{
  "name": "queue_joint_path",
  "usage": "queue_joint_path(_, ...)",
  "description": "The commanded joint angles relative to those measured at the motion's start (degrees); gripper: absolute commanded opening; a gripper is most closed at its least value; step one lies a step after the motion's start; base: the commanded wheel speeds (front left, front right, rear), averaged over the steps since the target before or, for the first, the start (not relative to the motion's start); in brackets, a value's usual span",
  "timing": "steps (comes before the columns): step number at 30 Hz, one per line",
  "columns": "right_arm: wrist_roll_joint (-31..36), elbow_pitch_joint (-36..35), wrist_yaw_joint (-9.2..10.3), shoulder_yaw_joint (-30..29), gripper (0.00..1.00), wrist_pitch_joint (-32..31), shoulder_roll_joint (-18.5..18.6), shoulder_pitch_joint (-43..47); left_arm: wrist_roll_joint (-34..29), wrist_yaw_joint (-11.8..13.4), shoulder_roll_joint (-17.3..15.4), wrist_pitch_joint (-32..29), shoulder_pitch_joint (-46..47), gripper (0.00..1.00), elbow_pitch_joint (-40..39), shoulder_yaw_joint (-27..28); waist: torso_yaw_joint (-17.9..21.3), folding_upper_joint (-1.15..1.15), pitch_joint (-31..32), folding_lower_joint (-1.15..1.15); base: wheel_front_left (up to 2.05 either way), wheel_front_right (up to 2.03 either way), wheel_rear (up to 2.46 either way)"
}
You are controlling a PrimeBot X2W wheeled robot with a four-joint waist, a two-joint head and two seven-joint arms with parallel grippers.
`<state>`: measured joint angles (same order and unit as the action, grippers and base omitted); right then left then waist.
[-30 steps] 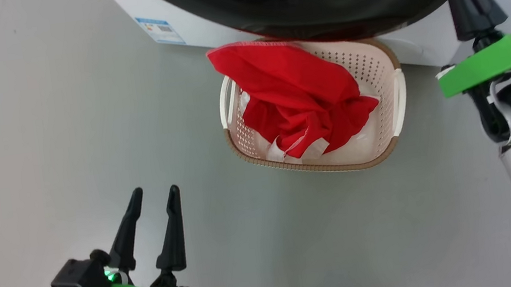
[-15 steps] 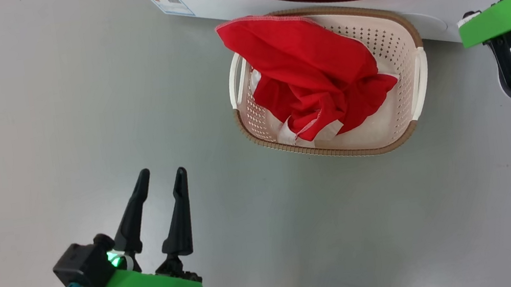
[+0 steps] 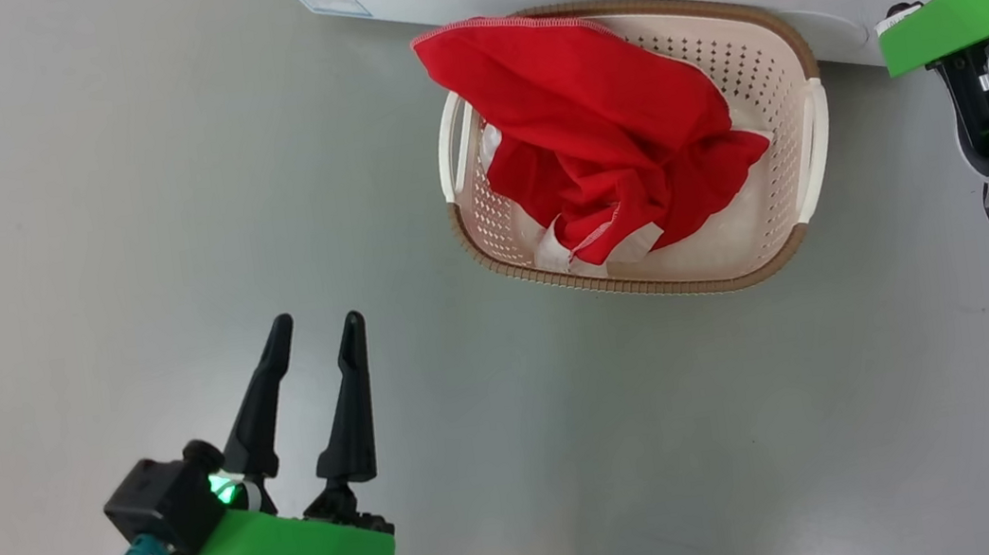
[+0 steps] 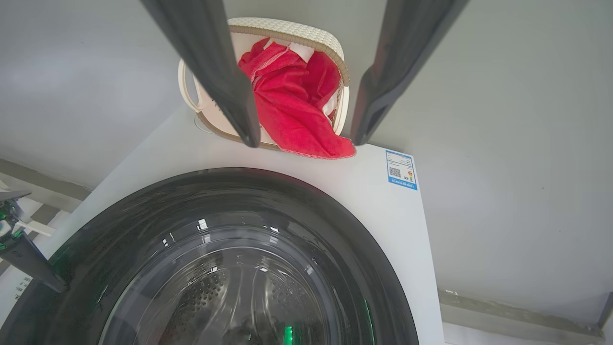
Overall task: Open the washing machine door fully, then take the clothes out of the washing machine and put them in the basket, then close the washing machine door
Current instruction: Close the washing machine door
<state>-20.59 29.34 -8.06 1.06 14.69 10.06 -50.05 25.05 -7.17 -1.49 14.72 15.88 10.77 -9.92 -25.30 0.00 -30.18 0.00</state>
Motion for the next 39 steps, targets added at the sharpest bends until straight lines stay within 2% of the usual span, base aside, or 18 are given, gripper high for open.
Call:
queue_joint_path(1, 0.2, -1.46, 0.57, 0.18, 0.0, 0.31, -0.27, -1.14, 0.03, -0.32, -1.39, 0.28, 0.76, 1.0, -0.84, 1.95, 0.26, 0.0, 0.42, 0.0, 0.0, 0.0, 0.0)
queue_joint_path(7, -0.38, -2.88, 0.57, 3.46, 0.0, 0.31, -0.64, 3.73, -0.86, -0.32, -1.39, 0.28, -0.03, 1.0, 0.22, 2.88, 1.86, 0.0, 2.89, 0.0, 0.0, 0.0, 0.0)
queue_joint_path(9, -0.72, -3.5, 0.57, 4.79, 0.07, 0.31, -0.57, 5.37, -1.33, -0.32, -1.39, 0.28, -0.28, 1.0, 0.54, 3.14, 2.37, 0.0, 3.83, 0.0, 0.0, 0.0, 0.0)
queue_joint_path(12, -1.03, -4.4, 0.57, 6.53, 0.35, 0.31, -0.48, 7.98, -2.27, -0.32, -1.39, 0.28, -0.87, 1.0, 1.06, 3.54, 3.37, 0.0, 5.48, 0.0, 0.0, 0.0, 0.0)
queue_joint_path(14, -1.25, -4.94, 0.57, 7.46, 0.5, 0.31, -0.51, 9.56, -2.9, -0.32, -1.39, 0.28, -1.26, 1.0, 1.38, 3.95, 4.1, 0.0, 6.56, 0.0, 0.0, 0.0, 0.0)
queue_joint_path(15, -1.37, -5.19, 0.57, 8.0, 0.78, 0.31, -0.53, 10.33, -3.22, -0.32, -1.39, 0.28, -1.45, 1.0, 1.51, 4.15, 4.47, 0.0, 7.14, 0.0, 0.0, 0.0, 0.0)
queue_joint_path(16, -1.57, -5.48, 0.57, 8.43, 0.93, 0.31, -0.53, 11.07, -3.54, -0.32, -1.39, 0.28, -1.65, 1.0, 1.62, 4.38, 4.85, 0.0, 7.68, 0.0, 0.0, 0.0, 0.0)
queue_joint_path(17, -1.75, -5.87, 0.57, 8.52, 1.0, 0.31, -0.56, 11.86, -3.84, -0.32, -1.39, 0.28, -1.87, 1.0, 1.75, 4.67, 5.21, 0.0, 8.26, 0.0, 0.0, 0.0, 0.0)
queue_joint_path(25, -2.55, -8.72, 0.57, 7.76, 1.0, 0.31, -0.67, 19.44, -6.78, -0.32, -1.56, 0.28, -3.84, 1.0, 2.34, 6.88, 8.12, 0.0, 12.74, 0.0, 0.0, 0.0, 0.0)
queue_joint_path(39, -2.9, -11.08, 0.57, 4.01, 1.0, 0.31, -0.89, 32.63, -8.09, -0.32, -4.04, 0.28, -8.01, 1.0, 2.74, 9.3, 13.61, 0.0, 19.32, 0.0, 0.0, 0.0, 0.0)
